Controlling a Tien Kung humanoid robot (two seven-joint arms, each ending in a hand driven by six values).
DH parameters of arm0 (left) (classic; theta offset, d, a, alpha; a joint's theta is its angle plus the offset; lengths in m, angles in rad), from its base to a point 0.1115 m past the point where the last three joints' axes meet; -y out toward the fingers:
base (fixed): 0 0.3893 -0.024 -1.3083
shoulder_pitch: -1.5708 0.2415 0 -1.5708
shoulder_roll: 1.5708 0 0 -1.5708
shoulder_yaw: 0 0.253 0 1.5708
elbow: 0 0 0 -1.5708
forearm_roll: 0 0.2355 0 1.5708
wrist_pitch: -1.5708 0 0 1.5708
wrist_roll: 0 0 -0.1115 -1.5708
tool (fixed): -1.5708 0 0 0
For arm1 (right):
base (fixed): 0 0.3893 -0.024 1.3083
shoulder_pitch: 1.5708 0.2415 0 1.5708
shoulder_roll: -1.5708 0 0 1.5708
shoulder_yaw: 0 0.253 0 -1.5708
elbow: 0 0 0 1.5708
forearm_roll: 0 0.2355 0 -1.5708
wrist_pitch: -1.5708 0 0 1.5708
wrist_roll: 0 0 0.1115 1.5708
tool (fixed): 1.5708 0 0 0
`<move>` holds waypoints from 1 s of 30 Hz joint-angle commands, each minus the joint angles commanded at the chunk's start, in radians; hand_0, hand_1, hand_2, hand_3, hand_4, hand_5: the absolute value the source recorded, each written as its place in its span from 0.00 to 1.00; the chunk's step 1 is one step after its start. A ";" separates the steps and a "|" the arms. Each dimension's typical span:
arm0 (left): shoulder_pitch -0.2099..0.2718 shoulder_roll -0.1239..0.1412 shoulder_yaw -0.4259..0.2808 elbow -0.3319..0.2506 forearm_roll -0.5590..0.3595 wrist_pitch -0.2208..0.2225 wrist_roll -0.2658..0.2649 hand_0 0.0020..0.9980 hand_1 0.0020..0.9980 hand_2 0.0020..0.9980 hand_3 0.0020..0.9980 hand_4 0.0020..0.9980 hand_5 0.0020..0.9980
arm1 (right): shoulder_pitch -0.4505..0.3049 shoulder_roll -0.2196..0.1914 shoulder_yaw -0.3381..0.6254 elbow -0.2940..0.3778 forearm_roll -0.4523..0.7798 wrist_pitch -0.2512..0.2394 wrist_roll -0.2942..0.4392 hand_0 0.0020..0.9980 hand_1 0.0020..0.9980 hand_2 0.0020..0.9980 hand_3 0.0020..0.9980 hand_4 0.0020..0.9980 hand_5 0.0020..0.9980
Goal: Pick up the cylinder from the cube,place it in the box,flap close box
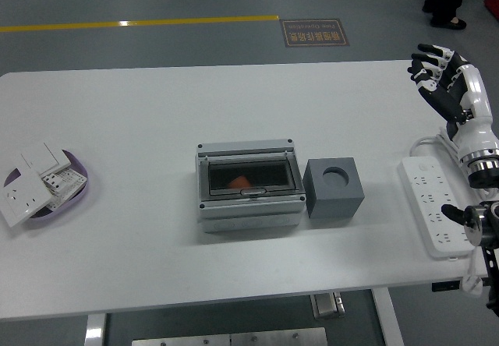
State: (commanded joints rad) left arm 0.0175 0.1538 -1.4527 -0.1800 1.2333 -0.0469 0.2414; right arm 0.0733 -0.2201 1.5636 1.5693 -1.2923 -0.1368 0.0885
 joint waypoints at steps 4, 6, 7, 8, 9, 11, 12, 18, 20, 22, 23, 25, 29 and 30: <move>0.011 -0.003 0.003 0.000 -0.017 0.004 0.000 0.63 0.66 0.58 0.67 0.72 0.37 | -0.015 0.009 0.017 0.001 -0.007 -0.004 0.007 0.63 0.62 0.67 0.68 0.62 0.33; 0.015 -0.004 0.004 0.000 -0.025 0.006 0.000 0.63 0.66 0.58 0.67 0.72 0.37 | -0.020 0.015 0.024 0.001 -0.010 -0.005 0.008 0.62 0.61 0.67 0.68 0.62 0.33; 0.015 -0.005 0.004 0.000 -0.028 0.007 0.000 0.63 0.66 0.58 0.67 0.72 0.37 | -0.022 0.017 0.028 0.001 -0.010 -0.005 0.009 0.62 0.61 0.67 0.68 0.62 0.33; 0.015 -0.005 0.004 0.000 -0.031 0.008 -0.001 0.63 0.66 0.58 0.67 0.72 0.37 | -0.025 0.020 0.034 0.000 -0.011 -0.006 0.010 0.62 0.61 0.67 0.68 0.62 0.33; 0.014 -0.006 0.005 0.000 -0.034 0.009 -0.002 0.63 0.66 0.58 0.67 0.72 0.37 | -0.027 0.022 0.040 -0.001 -0.012 -0.006 0.010 0.62 0.61 0.67 0.68 0.62 0.33; 0.012 -0.008 0.005 0.000 -0.038 0.010 -0.003 0.63 0.66 0.58 0.67 0.72 0.36 | -0.029 0.026 0.049 -0.003 -0.012 -0.008 0.012 0.61 0.61 0.67 0.68 0.62 0.33; 0.010 -0.009 0.004 0.000 -0.037 0.010 -0.003 0.63 0.66 0.58 0.67 0.72 0.36 | -0.029 0.027 0.055 -0.004 -0.012 -0.008 0.013 0.61 0.61 0.67 0.68 0.62 0.33; 0.003 -0.012 -0.001 0.000 -0.034 0.011 -0.004 0.63 0.66 0.58 0.67 0.72 0.36 | -0.031 0.031 0.076 -0.006 -0.003 -0.013 0.024 0.61 0.61 0.67 0.68 0.61 0.32; 0.002 -0.012 -0.001 0.000 -0.035 0.012 -0.004 0.63 0.66 0.58 0.67 0.72 0.36 | -0.032 0.032 0.078 -0.006 0.003 -0.013 0.028 0.61 0.61 0.67 0.68 0.61 0.32; 0.002 -0.013 -0.004 0.000 -0.035 0.013 -0.003 0.63 0.66 0.58 0.67 0.72 0.36 | -0.032 0.034 0.078 -0.007 0.006 -0.014 0.031 0.61 0.61 0.67 0.68 0.61 0.32; 0.002 -0.013 -0.005 0.000 -0.034 0.014 -0.002 0.63 0.66 0.58 0.67 0.72 0.36 | -0.032 0.035 0.078 -0.007 0.007 -0.014 0.032 0.61 0.61 0.67 0.68 0.61 0.32; 0.002 -0.015 -0.007 0.000 -0.033 0.014 0.000 0.63 0.66 0.58 0.67 0.72 0.36 | -0.031 0.036 0.079 -0.006 0.009 -0.014 0.035 0.61 0.61 0.67 0.68 0.61 0.32; 0.001 -0.019 -0.010 0.000 -0.031 0.015 0.002 0.63 0.66 0.58 0.67 0.72 0.36 | -0.032 0.038 0.083 -0.004 0.011 -0.015 0.039 0.60 0.61 0.66 0.68 0.60 0.31; 0.000 -0.019 -0.010 0.000 -0.031 0.015 0.002 0.63 0.66 0.58 0.67 0.72 0.36 | -0.032 0.039 0.084 -0.004 0.012 -0.015 0.039 0.60 0.61 0.66 0.68 0.60 0.31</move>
State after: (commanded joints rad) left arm 0.0180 0.1348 -1.4627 -0.1800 1.2027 -0.0317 0.2431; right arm 0.0409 -0.1813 1.6479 1.5658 -1.2805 -0.1521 0.1278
